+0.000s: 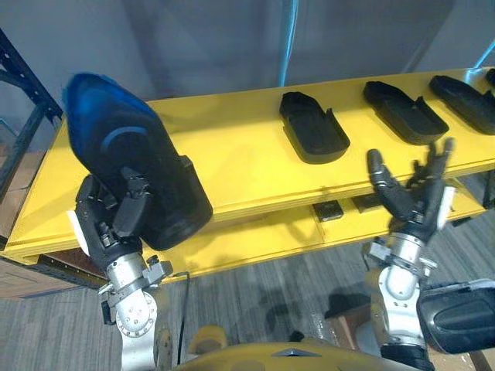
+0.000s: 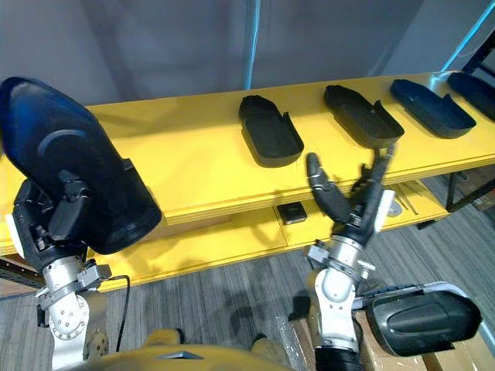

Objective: Walk over and take three plastic housings, then place them on the shelf

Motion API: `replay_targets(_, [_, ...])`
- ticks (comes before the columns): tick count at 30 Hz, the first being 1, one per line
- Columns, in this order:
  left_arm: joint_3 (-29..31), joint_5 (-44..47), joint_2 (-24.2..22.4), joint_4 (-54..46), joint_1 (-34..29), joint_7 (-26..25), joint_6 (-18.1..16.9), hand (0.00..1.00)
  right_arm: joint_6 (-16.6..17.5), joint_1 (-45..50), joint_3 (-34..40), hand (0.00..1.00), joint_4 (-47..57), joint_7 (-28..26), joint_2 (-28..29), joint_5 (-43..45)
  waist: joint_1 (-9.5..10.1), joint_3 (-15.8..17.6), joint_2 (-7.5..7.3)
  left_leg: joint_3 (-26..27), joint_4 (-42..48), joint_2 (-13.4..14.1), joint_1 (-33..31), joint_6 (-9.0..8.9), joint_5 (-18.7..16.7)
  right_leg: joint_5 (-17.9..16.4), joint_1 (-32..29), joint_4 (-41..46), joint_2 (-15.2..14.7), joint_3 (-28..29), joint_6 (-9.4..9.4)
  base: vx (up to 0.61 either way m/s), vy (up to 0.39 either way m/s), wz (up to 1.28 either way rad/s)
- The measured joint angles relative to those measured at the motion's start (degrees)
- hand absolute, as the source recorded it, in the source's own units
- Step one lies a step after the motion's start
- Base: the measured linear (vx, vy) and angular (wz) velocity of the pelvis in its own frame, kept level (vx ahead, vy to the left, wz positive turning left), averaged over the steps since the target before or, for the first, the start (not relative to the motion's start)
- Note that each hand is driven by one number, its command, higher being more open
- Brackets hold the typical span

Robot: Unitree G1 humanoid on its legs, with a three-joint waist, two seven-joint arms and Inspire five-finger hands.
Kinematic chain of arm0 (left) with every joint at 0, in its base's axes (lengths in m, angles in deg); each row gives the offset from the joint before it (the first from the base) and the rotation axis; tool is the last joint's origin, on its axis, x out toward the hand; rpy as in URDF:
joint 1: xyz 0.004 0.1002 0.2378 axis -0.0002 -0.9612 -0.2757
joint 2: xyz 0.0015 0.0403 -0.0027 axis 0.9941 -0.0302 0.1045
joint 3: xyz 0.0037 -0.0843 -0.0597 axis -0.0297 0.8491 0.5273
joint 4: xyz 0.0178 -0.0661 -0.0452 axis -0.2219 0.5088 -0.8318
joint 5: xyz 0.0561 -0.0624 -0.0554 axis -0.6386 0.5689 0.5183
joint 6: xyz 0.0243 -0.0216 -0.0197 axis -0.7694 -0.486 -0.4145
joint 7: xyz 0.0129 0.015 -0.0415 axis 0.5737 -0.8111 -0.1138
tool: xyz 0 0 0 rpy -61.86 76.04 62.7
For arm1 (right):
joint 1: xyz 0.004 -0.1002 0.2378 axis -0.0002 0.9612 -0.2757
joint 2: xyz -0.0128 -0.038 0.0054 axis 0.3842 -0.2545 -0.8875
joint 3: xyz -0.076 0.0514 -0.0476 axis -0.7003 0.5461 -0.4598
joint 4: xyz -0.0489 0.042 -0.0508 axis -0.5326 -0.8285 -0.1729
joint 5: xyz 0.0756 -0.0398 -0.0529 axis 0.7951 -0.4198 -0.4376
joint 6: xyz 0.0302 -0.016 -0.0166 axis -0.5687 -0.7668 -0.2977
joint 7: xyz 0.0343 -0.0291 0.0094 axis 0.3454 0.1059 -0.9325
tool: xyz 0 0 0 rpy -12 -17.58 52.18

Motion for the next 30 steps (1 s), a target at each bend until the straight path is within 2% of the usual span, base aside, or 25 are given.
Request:
replay_targets(1, [0.0, 0.1, 0.1, 0.0, 0.0, 0.5, -0.3, 0.0, 0.4, 2.4, 2.4, 1.0, 0.0, 0.2, 0.7, 0.7, -1.17, 0.0, -0.03, 1.2, -1.2, -0.2, 0.2, 0.11, 0.9, 0.0, 0.6, -0.6, -0.2, -1.0, -0.01, 0.1, -0.051, 0.34])
replay_targets(5, [0.6, 0.1, 0.9, 0.0, -0.2, -1.4, -1.3, 0.0, 0.9, 12.0, 4.3, 1.0, 0.0, -2.7, 5.1, 6.4, -2.61, 0.0, -0.2, 3.2, -7.3, -1.3, 4.1, 0.38, 3.4, 0.0, 1.4, -1.2, -1.0, -0.2, -0.01, 0.08, 0.014, -0.03])
replay_targets(8, [0.6, -0.3, 1.2, -0.1, -0.3, -3.3, -1.4, 0.0, -1.2, 19.4, 1.4, 1.0, -0.4, -8.9, 7.6, 9.3, -3.38, -0.2, -0.16, 7.6, -9.1, -1.5, 6.9, 0.46, 3.6, 0.1, 2.5, -2.1, -1.4, 1.6, 0.08, 0.02, 0.038, -0.35])
replay_targets(10, [0.7, -0.2, 1.8, -0.4, -0.2, -2.6, -1.0, 0.0, -4.1, 21.9, -1.5, 1.0, -4.1, -15.7, 8.3, 9.5, -4.25, -0.4, -0.45, 10.1, -9.2, -1.5, 7.7, 0.48, 3.6, 0.3, 2.6, -2.5, -1.5, 2.7, 0.53, -0.04, 0.034, -0.25])
replay_targets(11, [0.7, -0.1, 2.3, -0.4, -0.2, -2.1, -0.6, 0.0, -4.7, 22.0, -2.2, 1.0, -5.5, -17.0, 8.2, 9.2, -4.27, -0.4, -0.47, 10.6, -9.2, -1.5, 7.8, 0.49, 3.6, 0.4, 2.7, -2.5, -1.5, 2.9, 0.61, -0.06, 0.025, -0.22])
replay_targets(15, [0.9, 1.5, 7.0, -0.4, 0.1, 2.8, 3.5, 0.0, -9.1, 21.6, -5.3, 1.0, -14.7, -22.1, 7.9, 7.7, -4.2, -1.6, -0.49, 16.4, -8.0, 0.2, 7.9, 1.23, 2.4, 0.5, 3.0, -2.4, -1.7, 2.9, 0.88, -0.06, 0.01, 0.01])
replay_targets(16, [1.3, 4.8, 9.2, -0.4, 0.7, 6.0, 5.9, 0.0, -11.7, 21.0, -5.3, 1.0, -18.9, -24.3, 6.9, 6.7, -4.1, -2.6, -0.35, 16.9, -7.9, 0.0, 8.0, 1.28, 2.5, 0.6, 3.0, -2.3, -2.1, 2.9, 1.02, -0.02, 0.038, 0.09])
replay_targets(18, [1.9, 7.1, 11.0, -0.2, 2.1, 7.9, 8.0, 0.0, -14.1, 19.4, -5.4, 1.0, -23.4, -26.3, 4.9, 6.0, -4.08, -3.1, -0.33, 16.8, -8.0, -0.4, 7.9, 1.0, 3.0, 0.7, 3.0, -2.2, -2.5, 2.9, 1.09, -0.02, 0.044, 0.06])
replay_targets(22, [2.8, 11.4, 14.8, 4.0, 10.5, 10.7, 13.3, 0.0, -18.5, 14.3, -5.3, 1.0, -36.3, -30.6, 0.3, 2.0, -4.15, -3.6, 0.46, 15.8, -10.3, -2.1, 8.1, 1.48, 4.8, 0.9, 3.0, -2.5, -3.1, 2.6, 1.52, -0.03, 0.023, 0.13])
replay_targets(26, [2.7, 11.9, 17.8, 11.0, 17.2, 12.6, 19.5, 0.0, -22.4, 11.5, -4.9, 1.0, -42.5, -31.7, -1.4, 2.1, -4.63, -4.0, 1.37, 15.4, -12.8, -3.2, 9.1, 1.56, 6.6, 1.0, 3.0, -2.5, -3.4, 2.6, 1.59, -0.02, 0.027, 0.07])
replay_targets(30, [1.7, 17.0, 24.0, 23.7, 25.4, 13.9, 24.4, 0.0, -24.6, 7.9, -3.3, 1.0, -47.9, -33.0, -2.3, 2.0, -5.9, -3.0, 1.76, 15.3, -14.7, -3.3, 9.9, 1.56, 8.2, 1.2, 2.5, -2.3, -3.0, 2.6, 1.52, -0.05, -0.017, -0.02])
